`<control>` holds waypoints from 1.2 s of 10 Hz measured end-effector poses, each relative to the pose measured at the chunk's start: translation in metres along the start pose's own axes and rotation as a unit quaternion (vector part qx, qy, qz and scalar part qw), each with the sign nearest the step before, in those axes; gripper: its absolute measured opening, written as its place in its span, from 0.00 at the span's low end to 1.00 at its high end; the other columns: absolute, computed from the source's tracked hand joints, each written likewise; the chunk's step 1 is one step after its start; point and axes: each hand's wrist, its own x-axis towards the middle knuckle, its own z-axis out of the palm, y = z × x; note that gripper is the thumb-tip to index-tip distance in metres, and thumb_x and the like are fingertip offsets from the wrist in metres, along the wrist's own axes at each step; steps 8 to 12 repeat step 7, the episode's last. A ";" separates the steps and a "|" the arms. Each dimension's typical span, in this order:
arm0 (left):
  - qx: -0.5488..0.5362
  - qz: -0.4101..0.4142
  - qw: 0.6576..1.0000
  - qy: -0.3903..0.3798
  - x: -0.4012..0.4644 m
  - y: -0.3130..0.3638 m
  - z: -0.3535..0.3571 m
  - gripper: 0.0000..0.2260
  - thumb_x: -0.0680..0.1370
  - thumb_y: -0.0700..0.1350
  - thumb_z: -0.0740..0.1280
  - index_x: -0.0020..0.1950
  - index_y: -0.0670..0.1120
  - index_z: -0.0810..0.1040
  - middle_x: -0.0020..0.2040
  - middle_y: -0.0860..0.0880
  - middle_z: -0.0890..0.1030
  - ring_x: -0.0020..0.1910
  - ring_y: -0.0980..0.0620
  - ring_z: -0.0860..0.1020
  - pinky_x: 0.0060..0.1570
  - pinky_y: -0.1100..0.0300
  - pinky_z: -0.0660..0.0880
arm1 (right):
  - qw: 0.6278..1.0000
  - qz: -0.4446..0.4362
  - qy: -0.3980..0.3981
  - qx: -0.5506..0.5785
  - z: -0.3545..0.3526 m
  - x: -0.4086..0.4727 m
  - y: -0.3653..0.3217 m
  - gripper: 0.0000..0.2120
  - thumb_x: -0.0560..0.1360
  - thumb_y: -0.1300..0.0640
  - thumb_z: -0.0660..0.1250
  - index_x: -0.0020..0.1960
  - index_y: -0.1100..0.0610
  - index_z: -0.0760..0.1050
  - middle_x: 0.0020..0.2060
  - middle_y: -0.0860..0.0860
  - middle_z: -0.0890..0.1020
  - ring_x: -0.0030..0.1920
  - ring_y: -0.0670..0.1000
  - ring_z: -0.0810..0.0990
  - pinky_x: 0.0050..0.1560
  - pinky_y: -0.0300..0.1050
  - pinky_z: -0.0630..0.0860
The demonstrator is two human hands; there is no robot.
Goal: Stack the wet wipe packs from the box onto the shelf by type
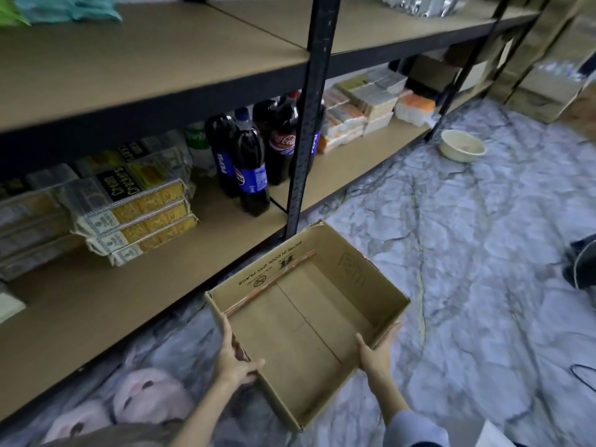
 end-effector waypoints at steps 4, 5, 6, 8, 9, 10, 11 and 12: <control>0.037 0.080 0.994 -0.066 0.061 0.050 -0.015 0.54 0.65 0.28 0.73 0.76 0.53 0.40 0.76 0.47 0.53 0.73 0.44 0.58 0.65 0.52 0.65 | 0.998 0.026 -0.046 -0.031 0.043 0.056 -0.042 0.49 0.75 0.50 0.67 0.71 0.38 0.27 0.73 0.46 0.58 0.57 0.60 0.75 0.36 0.50 0.79; 0.050 0.078 0.992 -0.086 0.061 0.043 -0.019 0.57 0.64 0.29 0.75 0.75 0.53 0.37 0.77 0.44 0.51 0.74 0.45 0.56 0.71 0.49 0.59 | 0.996 0.014 -0.058 -0.064 0.043 0.058 -0.036 0.52 0.74 0.57 0.69 0.72 0.42 0.27 0.75 0.51 0.56 0.51 0.57 0.75 0.35 0.51 0.79; 0.014 0.059 0.993 -0.100 0.048 0.048 -0.028 0.54 0.65 0.26 0.72 0.75 0.52 0.39 0.74 0.40 0.59 0.67 0.41 0.69 0.64 0.48 0.69 | 0.995 0.010 -0.070 -0.074 0.049 0.040 -0.032 0.57 0.68 0.60 0.74 0.73 0.41 0.30 0.74 0.54 0.57 0.50 0.56 0.74 0.44 0.56 0.79; 0.058 0.048 0.994 -0.081 0.020 0.047 -0.038 0.50 0.67 0.29 0.72 0.76 0.50 0.43 0.71 0.40 0.66 0.61 0.42 0.74 0.60 0.51 0.72 | 0.999 -0.026 -0.026 -0.039 0.064 0.011 -0.010 0.59 0.64 0.66 0.75 0.75 0.46 0.35 0.73 0.59 0.61 0.63 0.59 0.72 0.66 0.60 0.69; 0.058 0.048 0.994 -0.081 0.020 0.047 -0.038 0.50 0.67 0.29 0.72 0.76 0.50 0.43 0.71 0.40 0.66 0.61 0.42 0.74 0.60 0.51 0.72 | 0.999 -0.026 -0.026 -0.039 0.064 0.011 -0.010 0.59 0.64 0.66 0.75 0.75 0.46 0.35 0.73 0.59 0.61 0.63 0.59 0.72 0.66 0.60 0.69; 0.058 0.048 0.994 -0.081 0.020 0.047 -0.038 0.50 0.67 0.29 0.72 0.76 0.50 0.43 0.71 0.40 0.66 0.61 0.42 0.74 0.60 0.51 0.72 | 0.999 -0.026 -0.026 -0.039 0.064 0.011 -0.010 0.59 0.64 0.66 0.75 0.75 0.46 0.35 0.73 0.59 0.61 0.63 0.59 0.72 0.66 0.60 0.69; 0.058 0.048 0.994 -0.081 0.020 0.047 -0.038 0.50 0.67 0.29 0.72 0.76 0.50 0.43 0.71 0.40 0.66 0.61 0.42 0.74 0.60 0.51 0.72 | 0.999 -0.026 -0.026 -0.039 0.064 0.011 -0.010 0.59 0.64 0.66 0.75 0.75 0.46 0.35 0.73 0.59 0.61 0.63 0.59 0.72 0.66 0.60 0.69; 0.058 0.048 0.994 -0.081 0.020 0.047 -0.038 0.50 0.67 0.29 0.72 0.76 0.50 0.43 0.71 0.40 0.66 0.61 0.42 0.74 0.60 0.51 0.72 | 0.999 -0.026 -0.026 -0.039 0.064 0.011 -0.010 0.59 0.64 0.66 0.75 0.75 0.46 0.35 0.73 0.59 0.61 0.63 0.59 0.72 0.66 0.60 0.69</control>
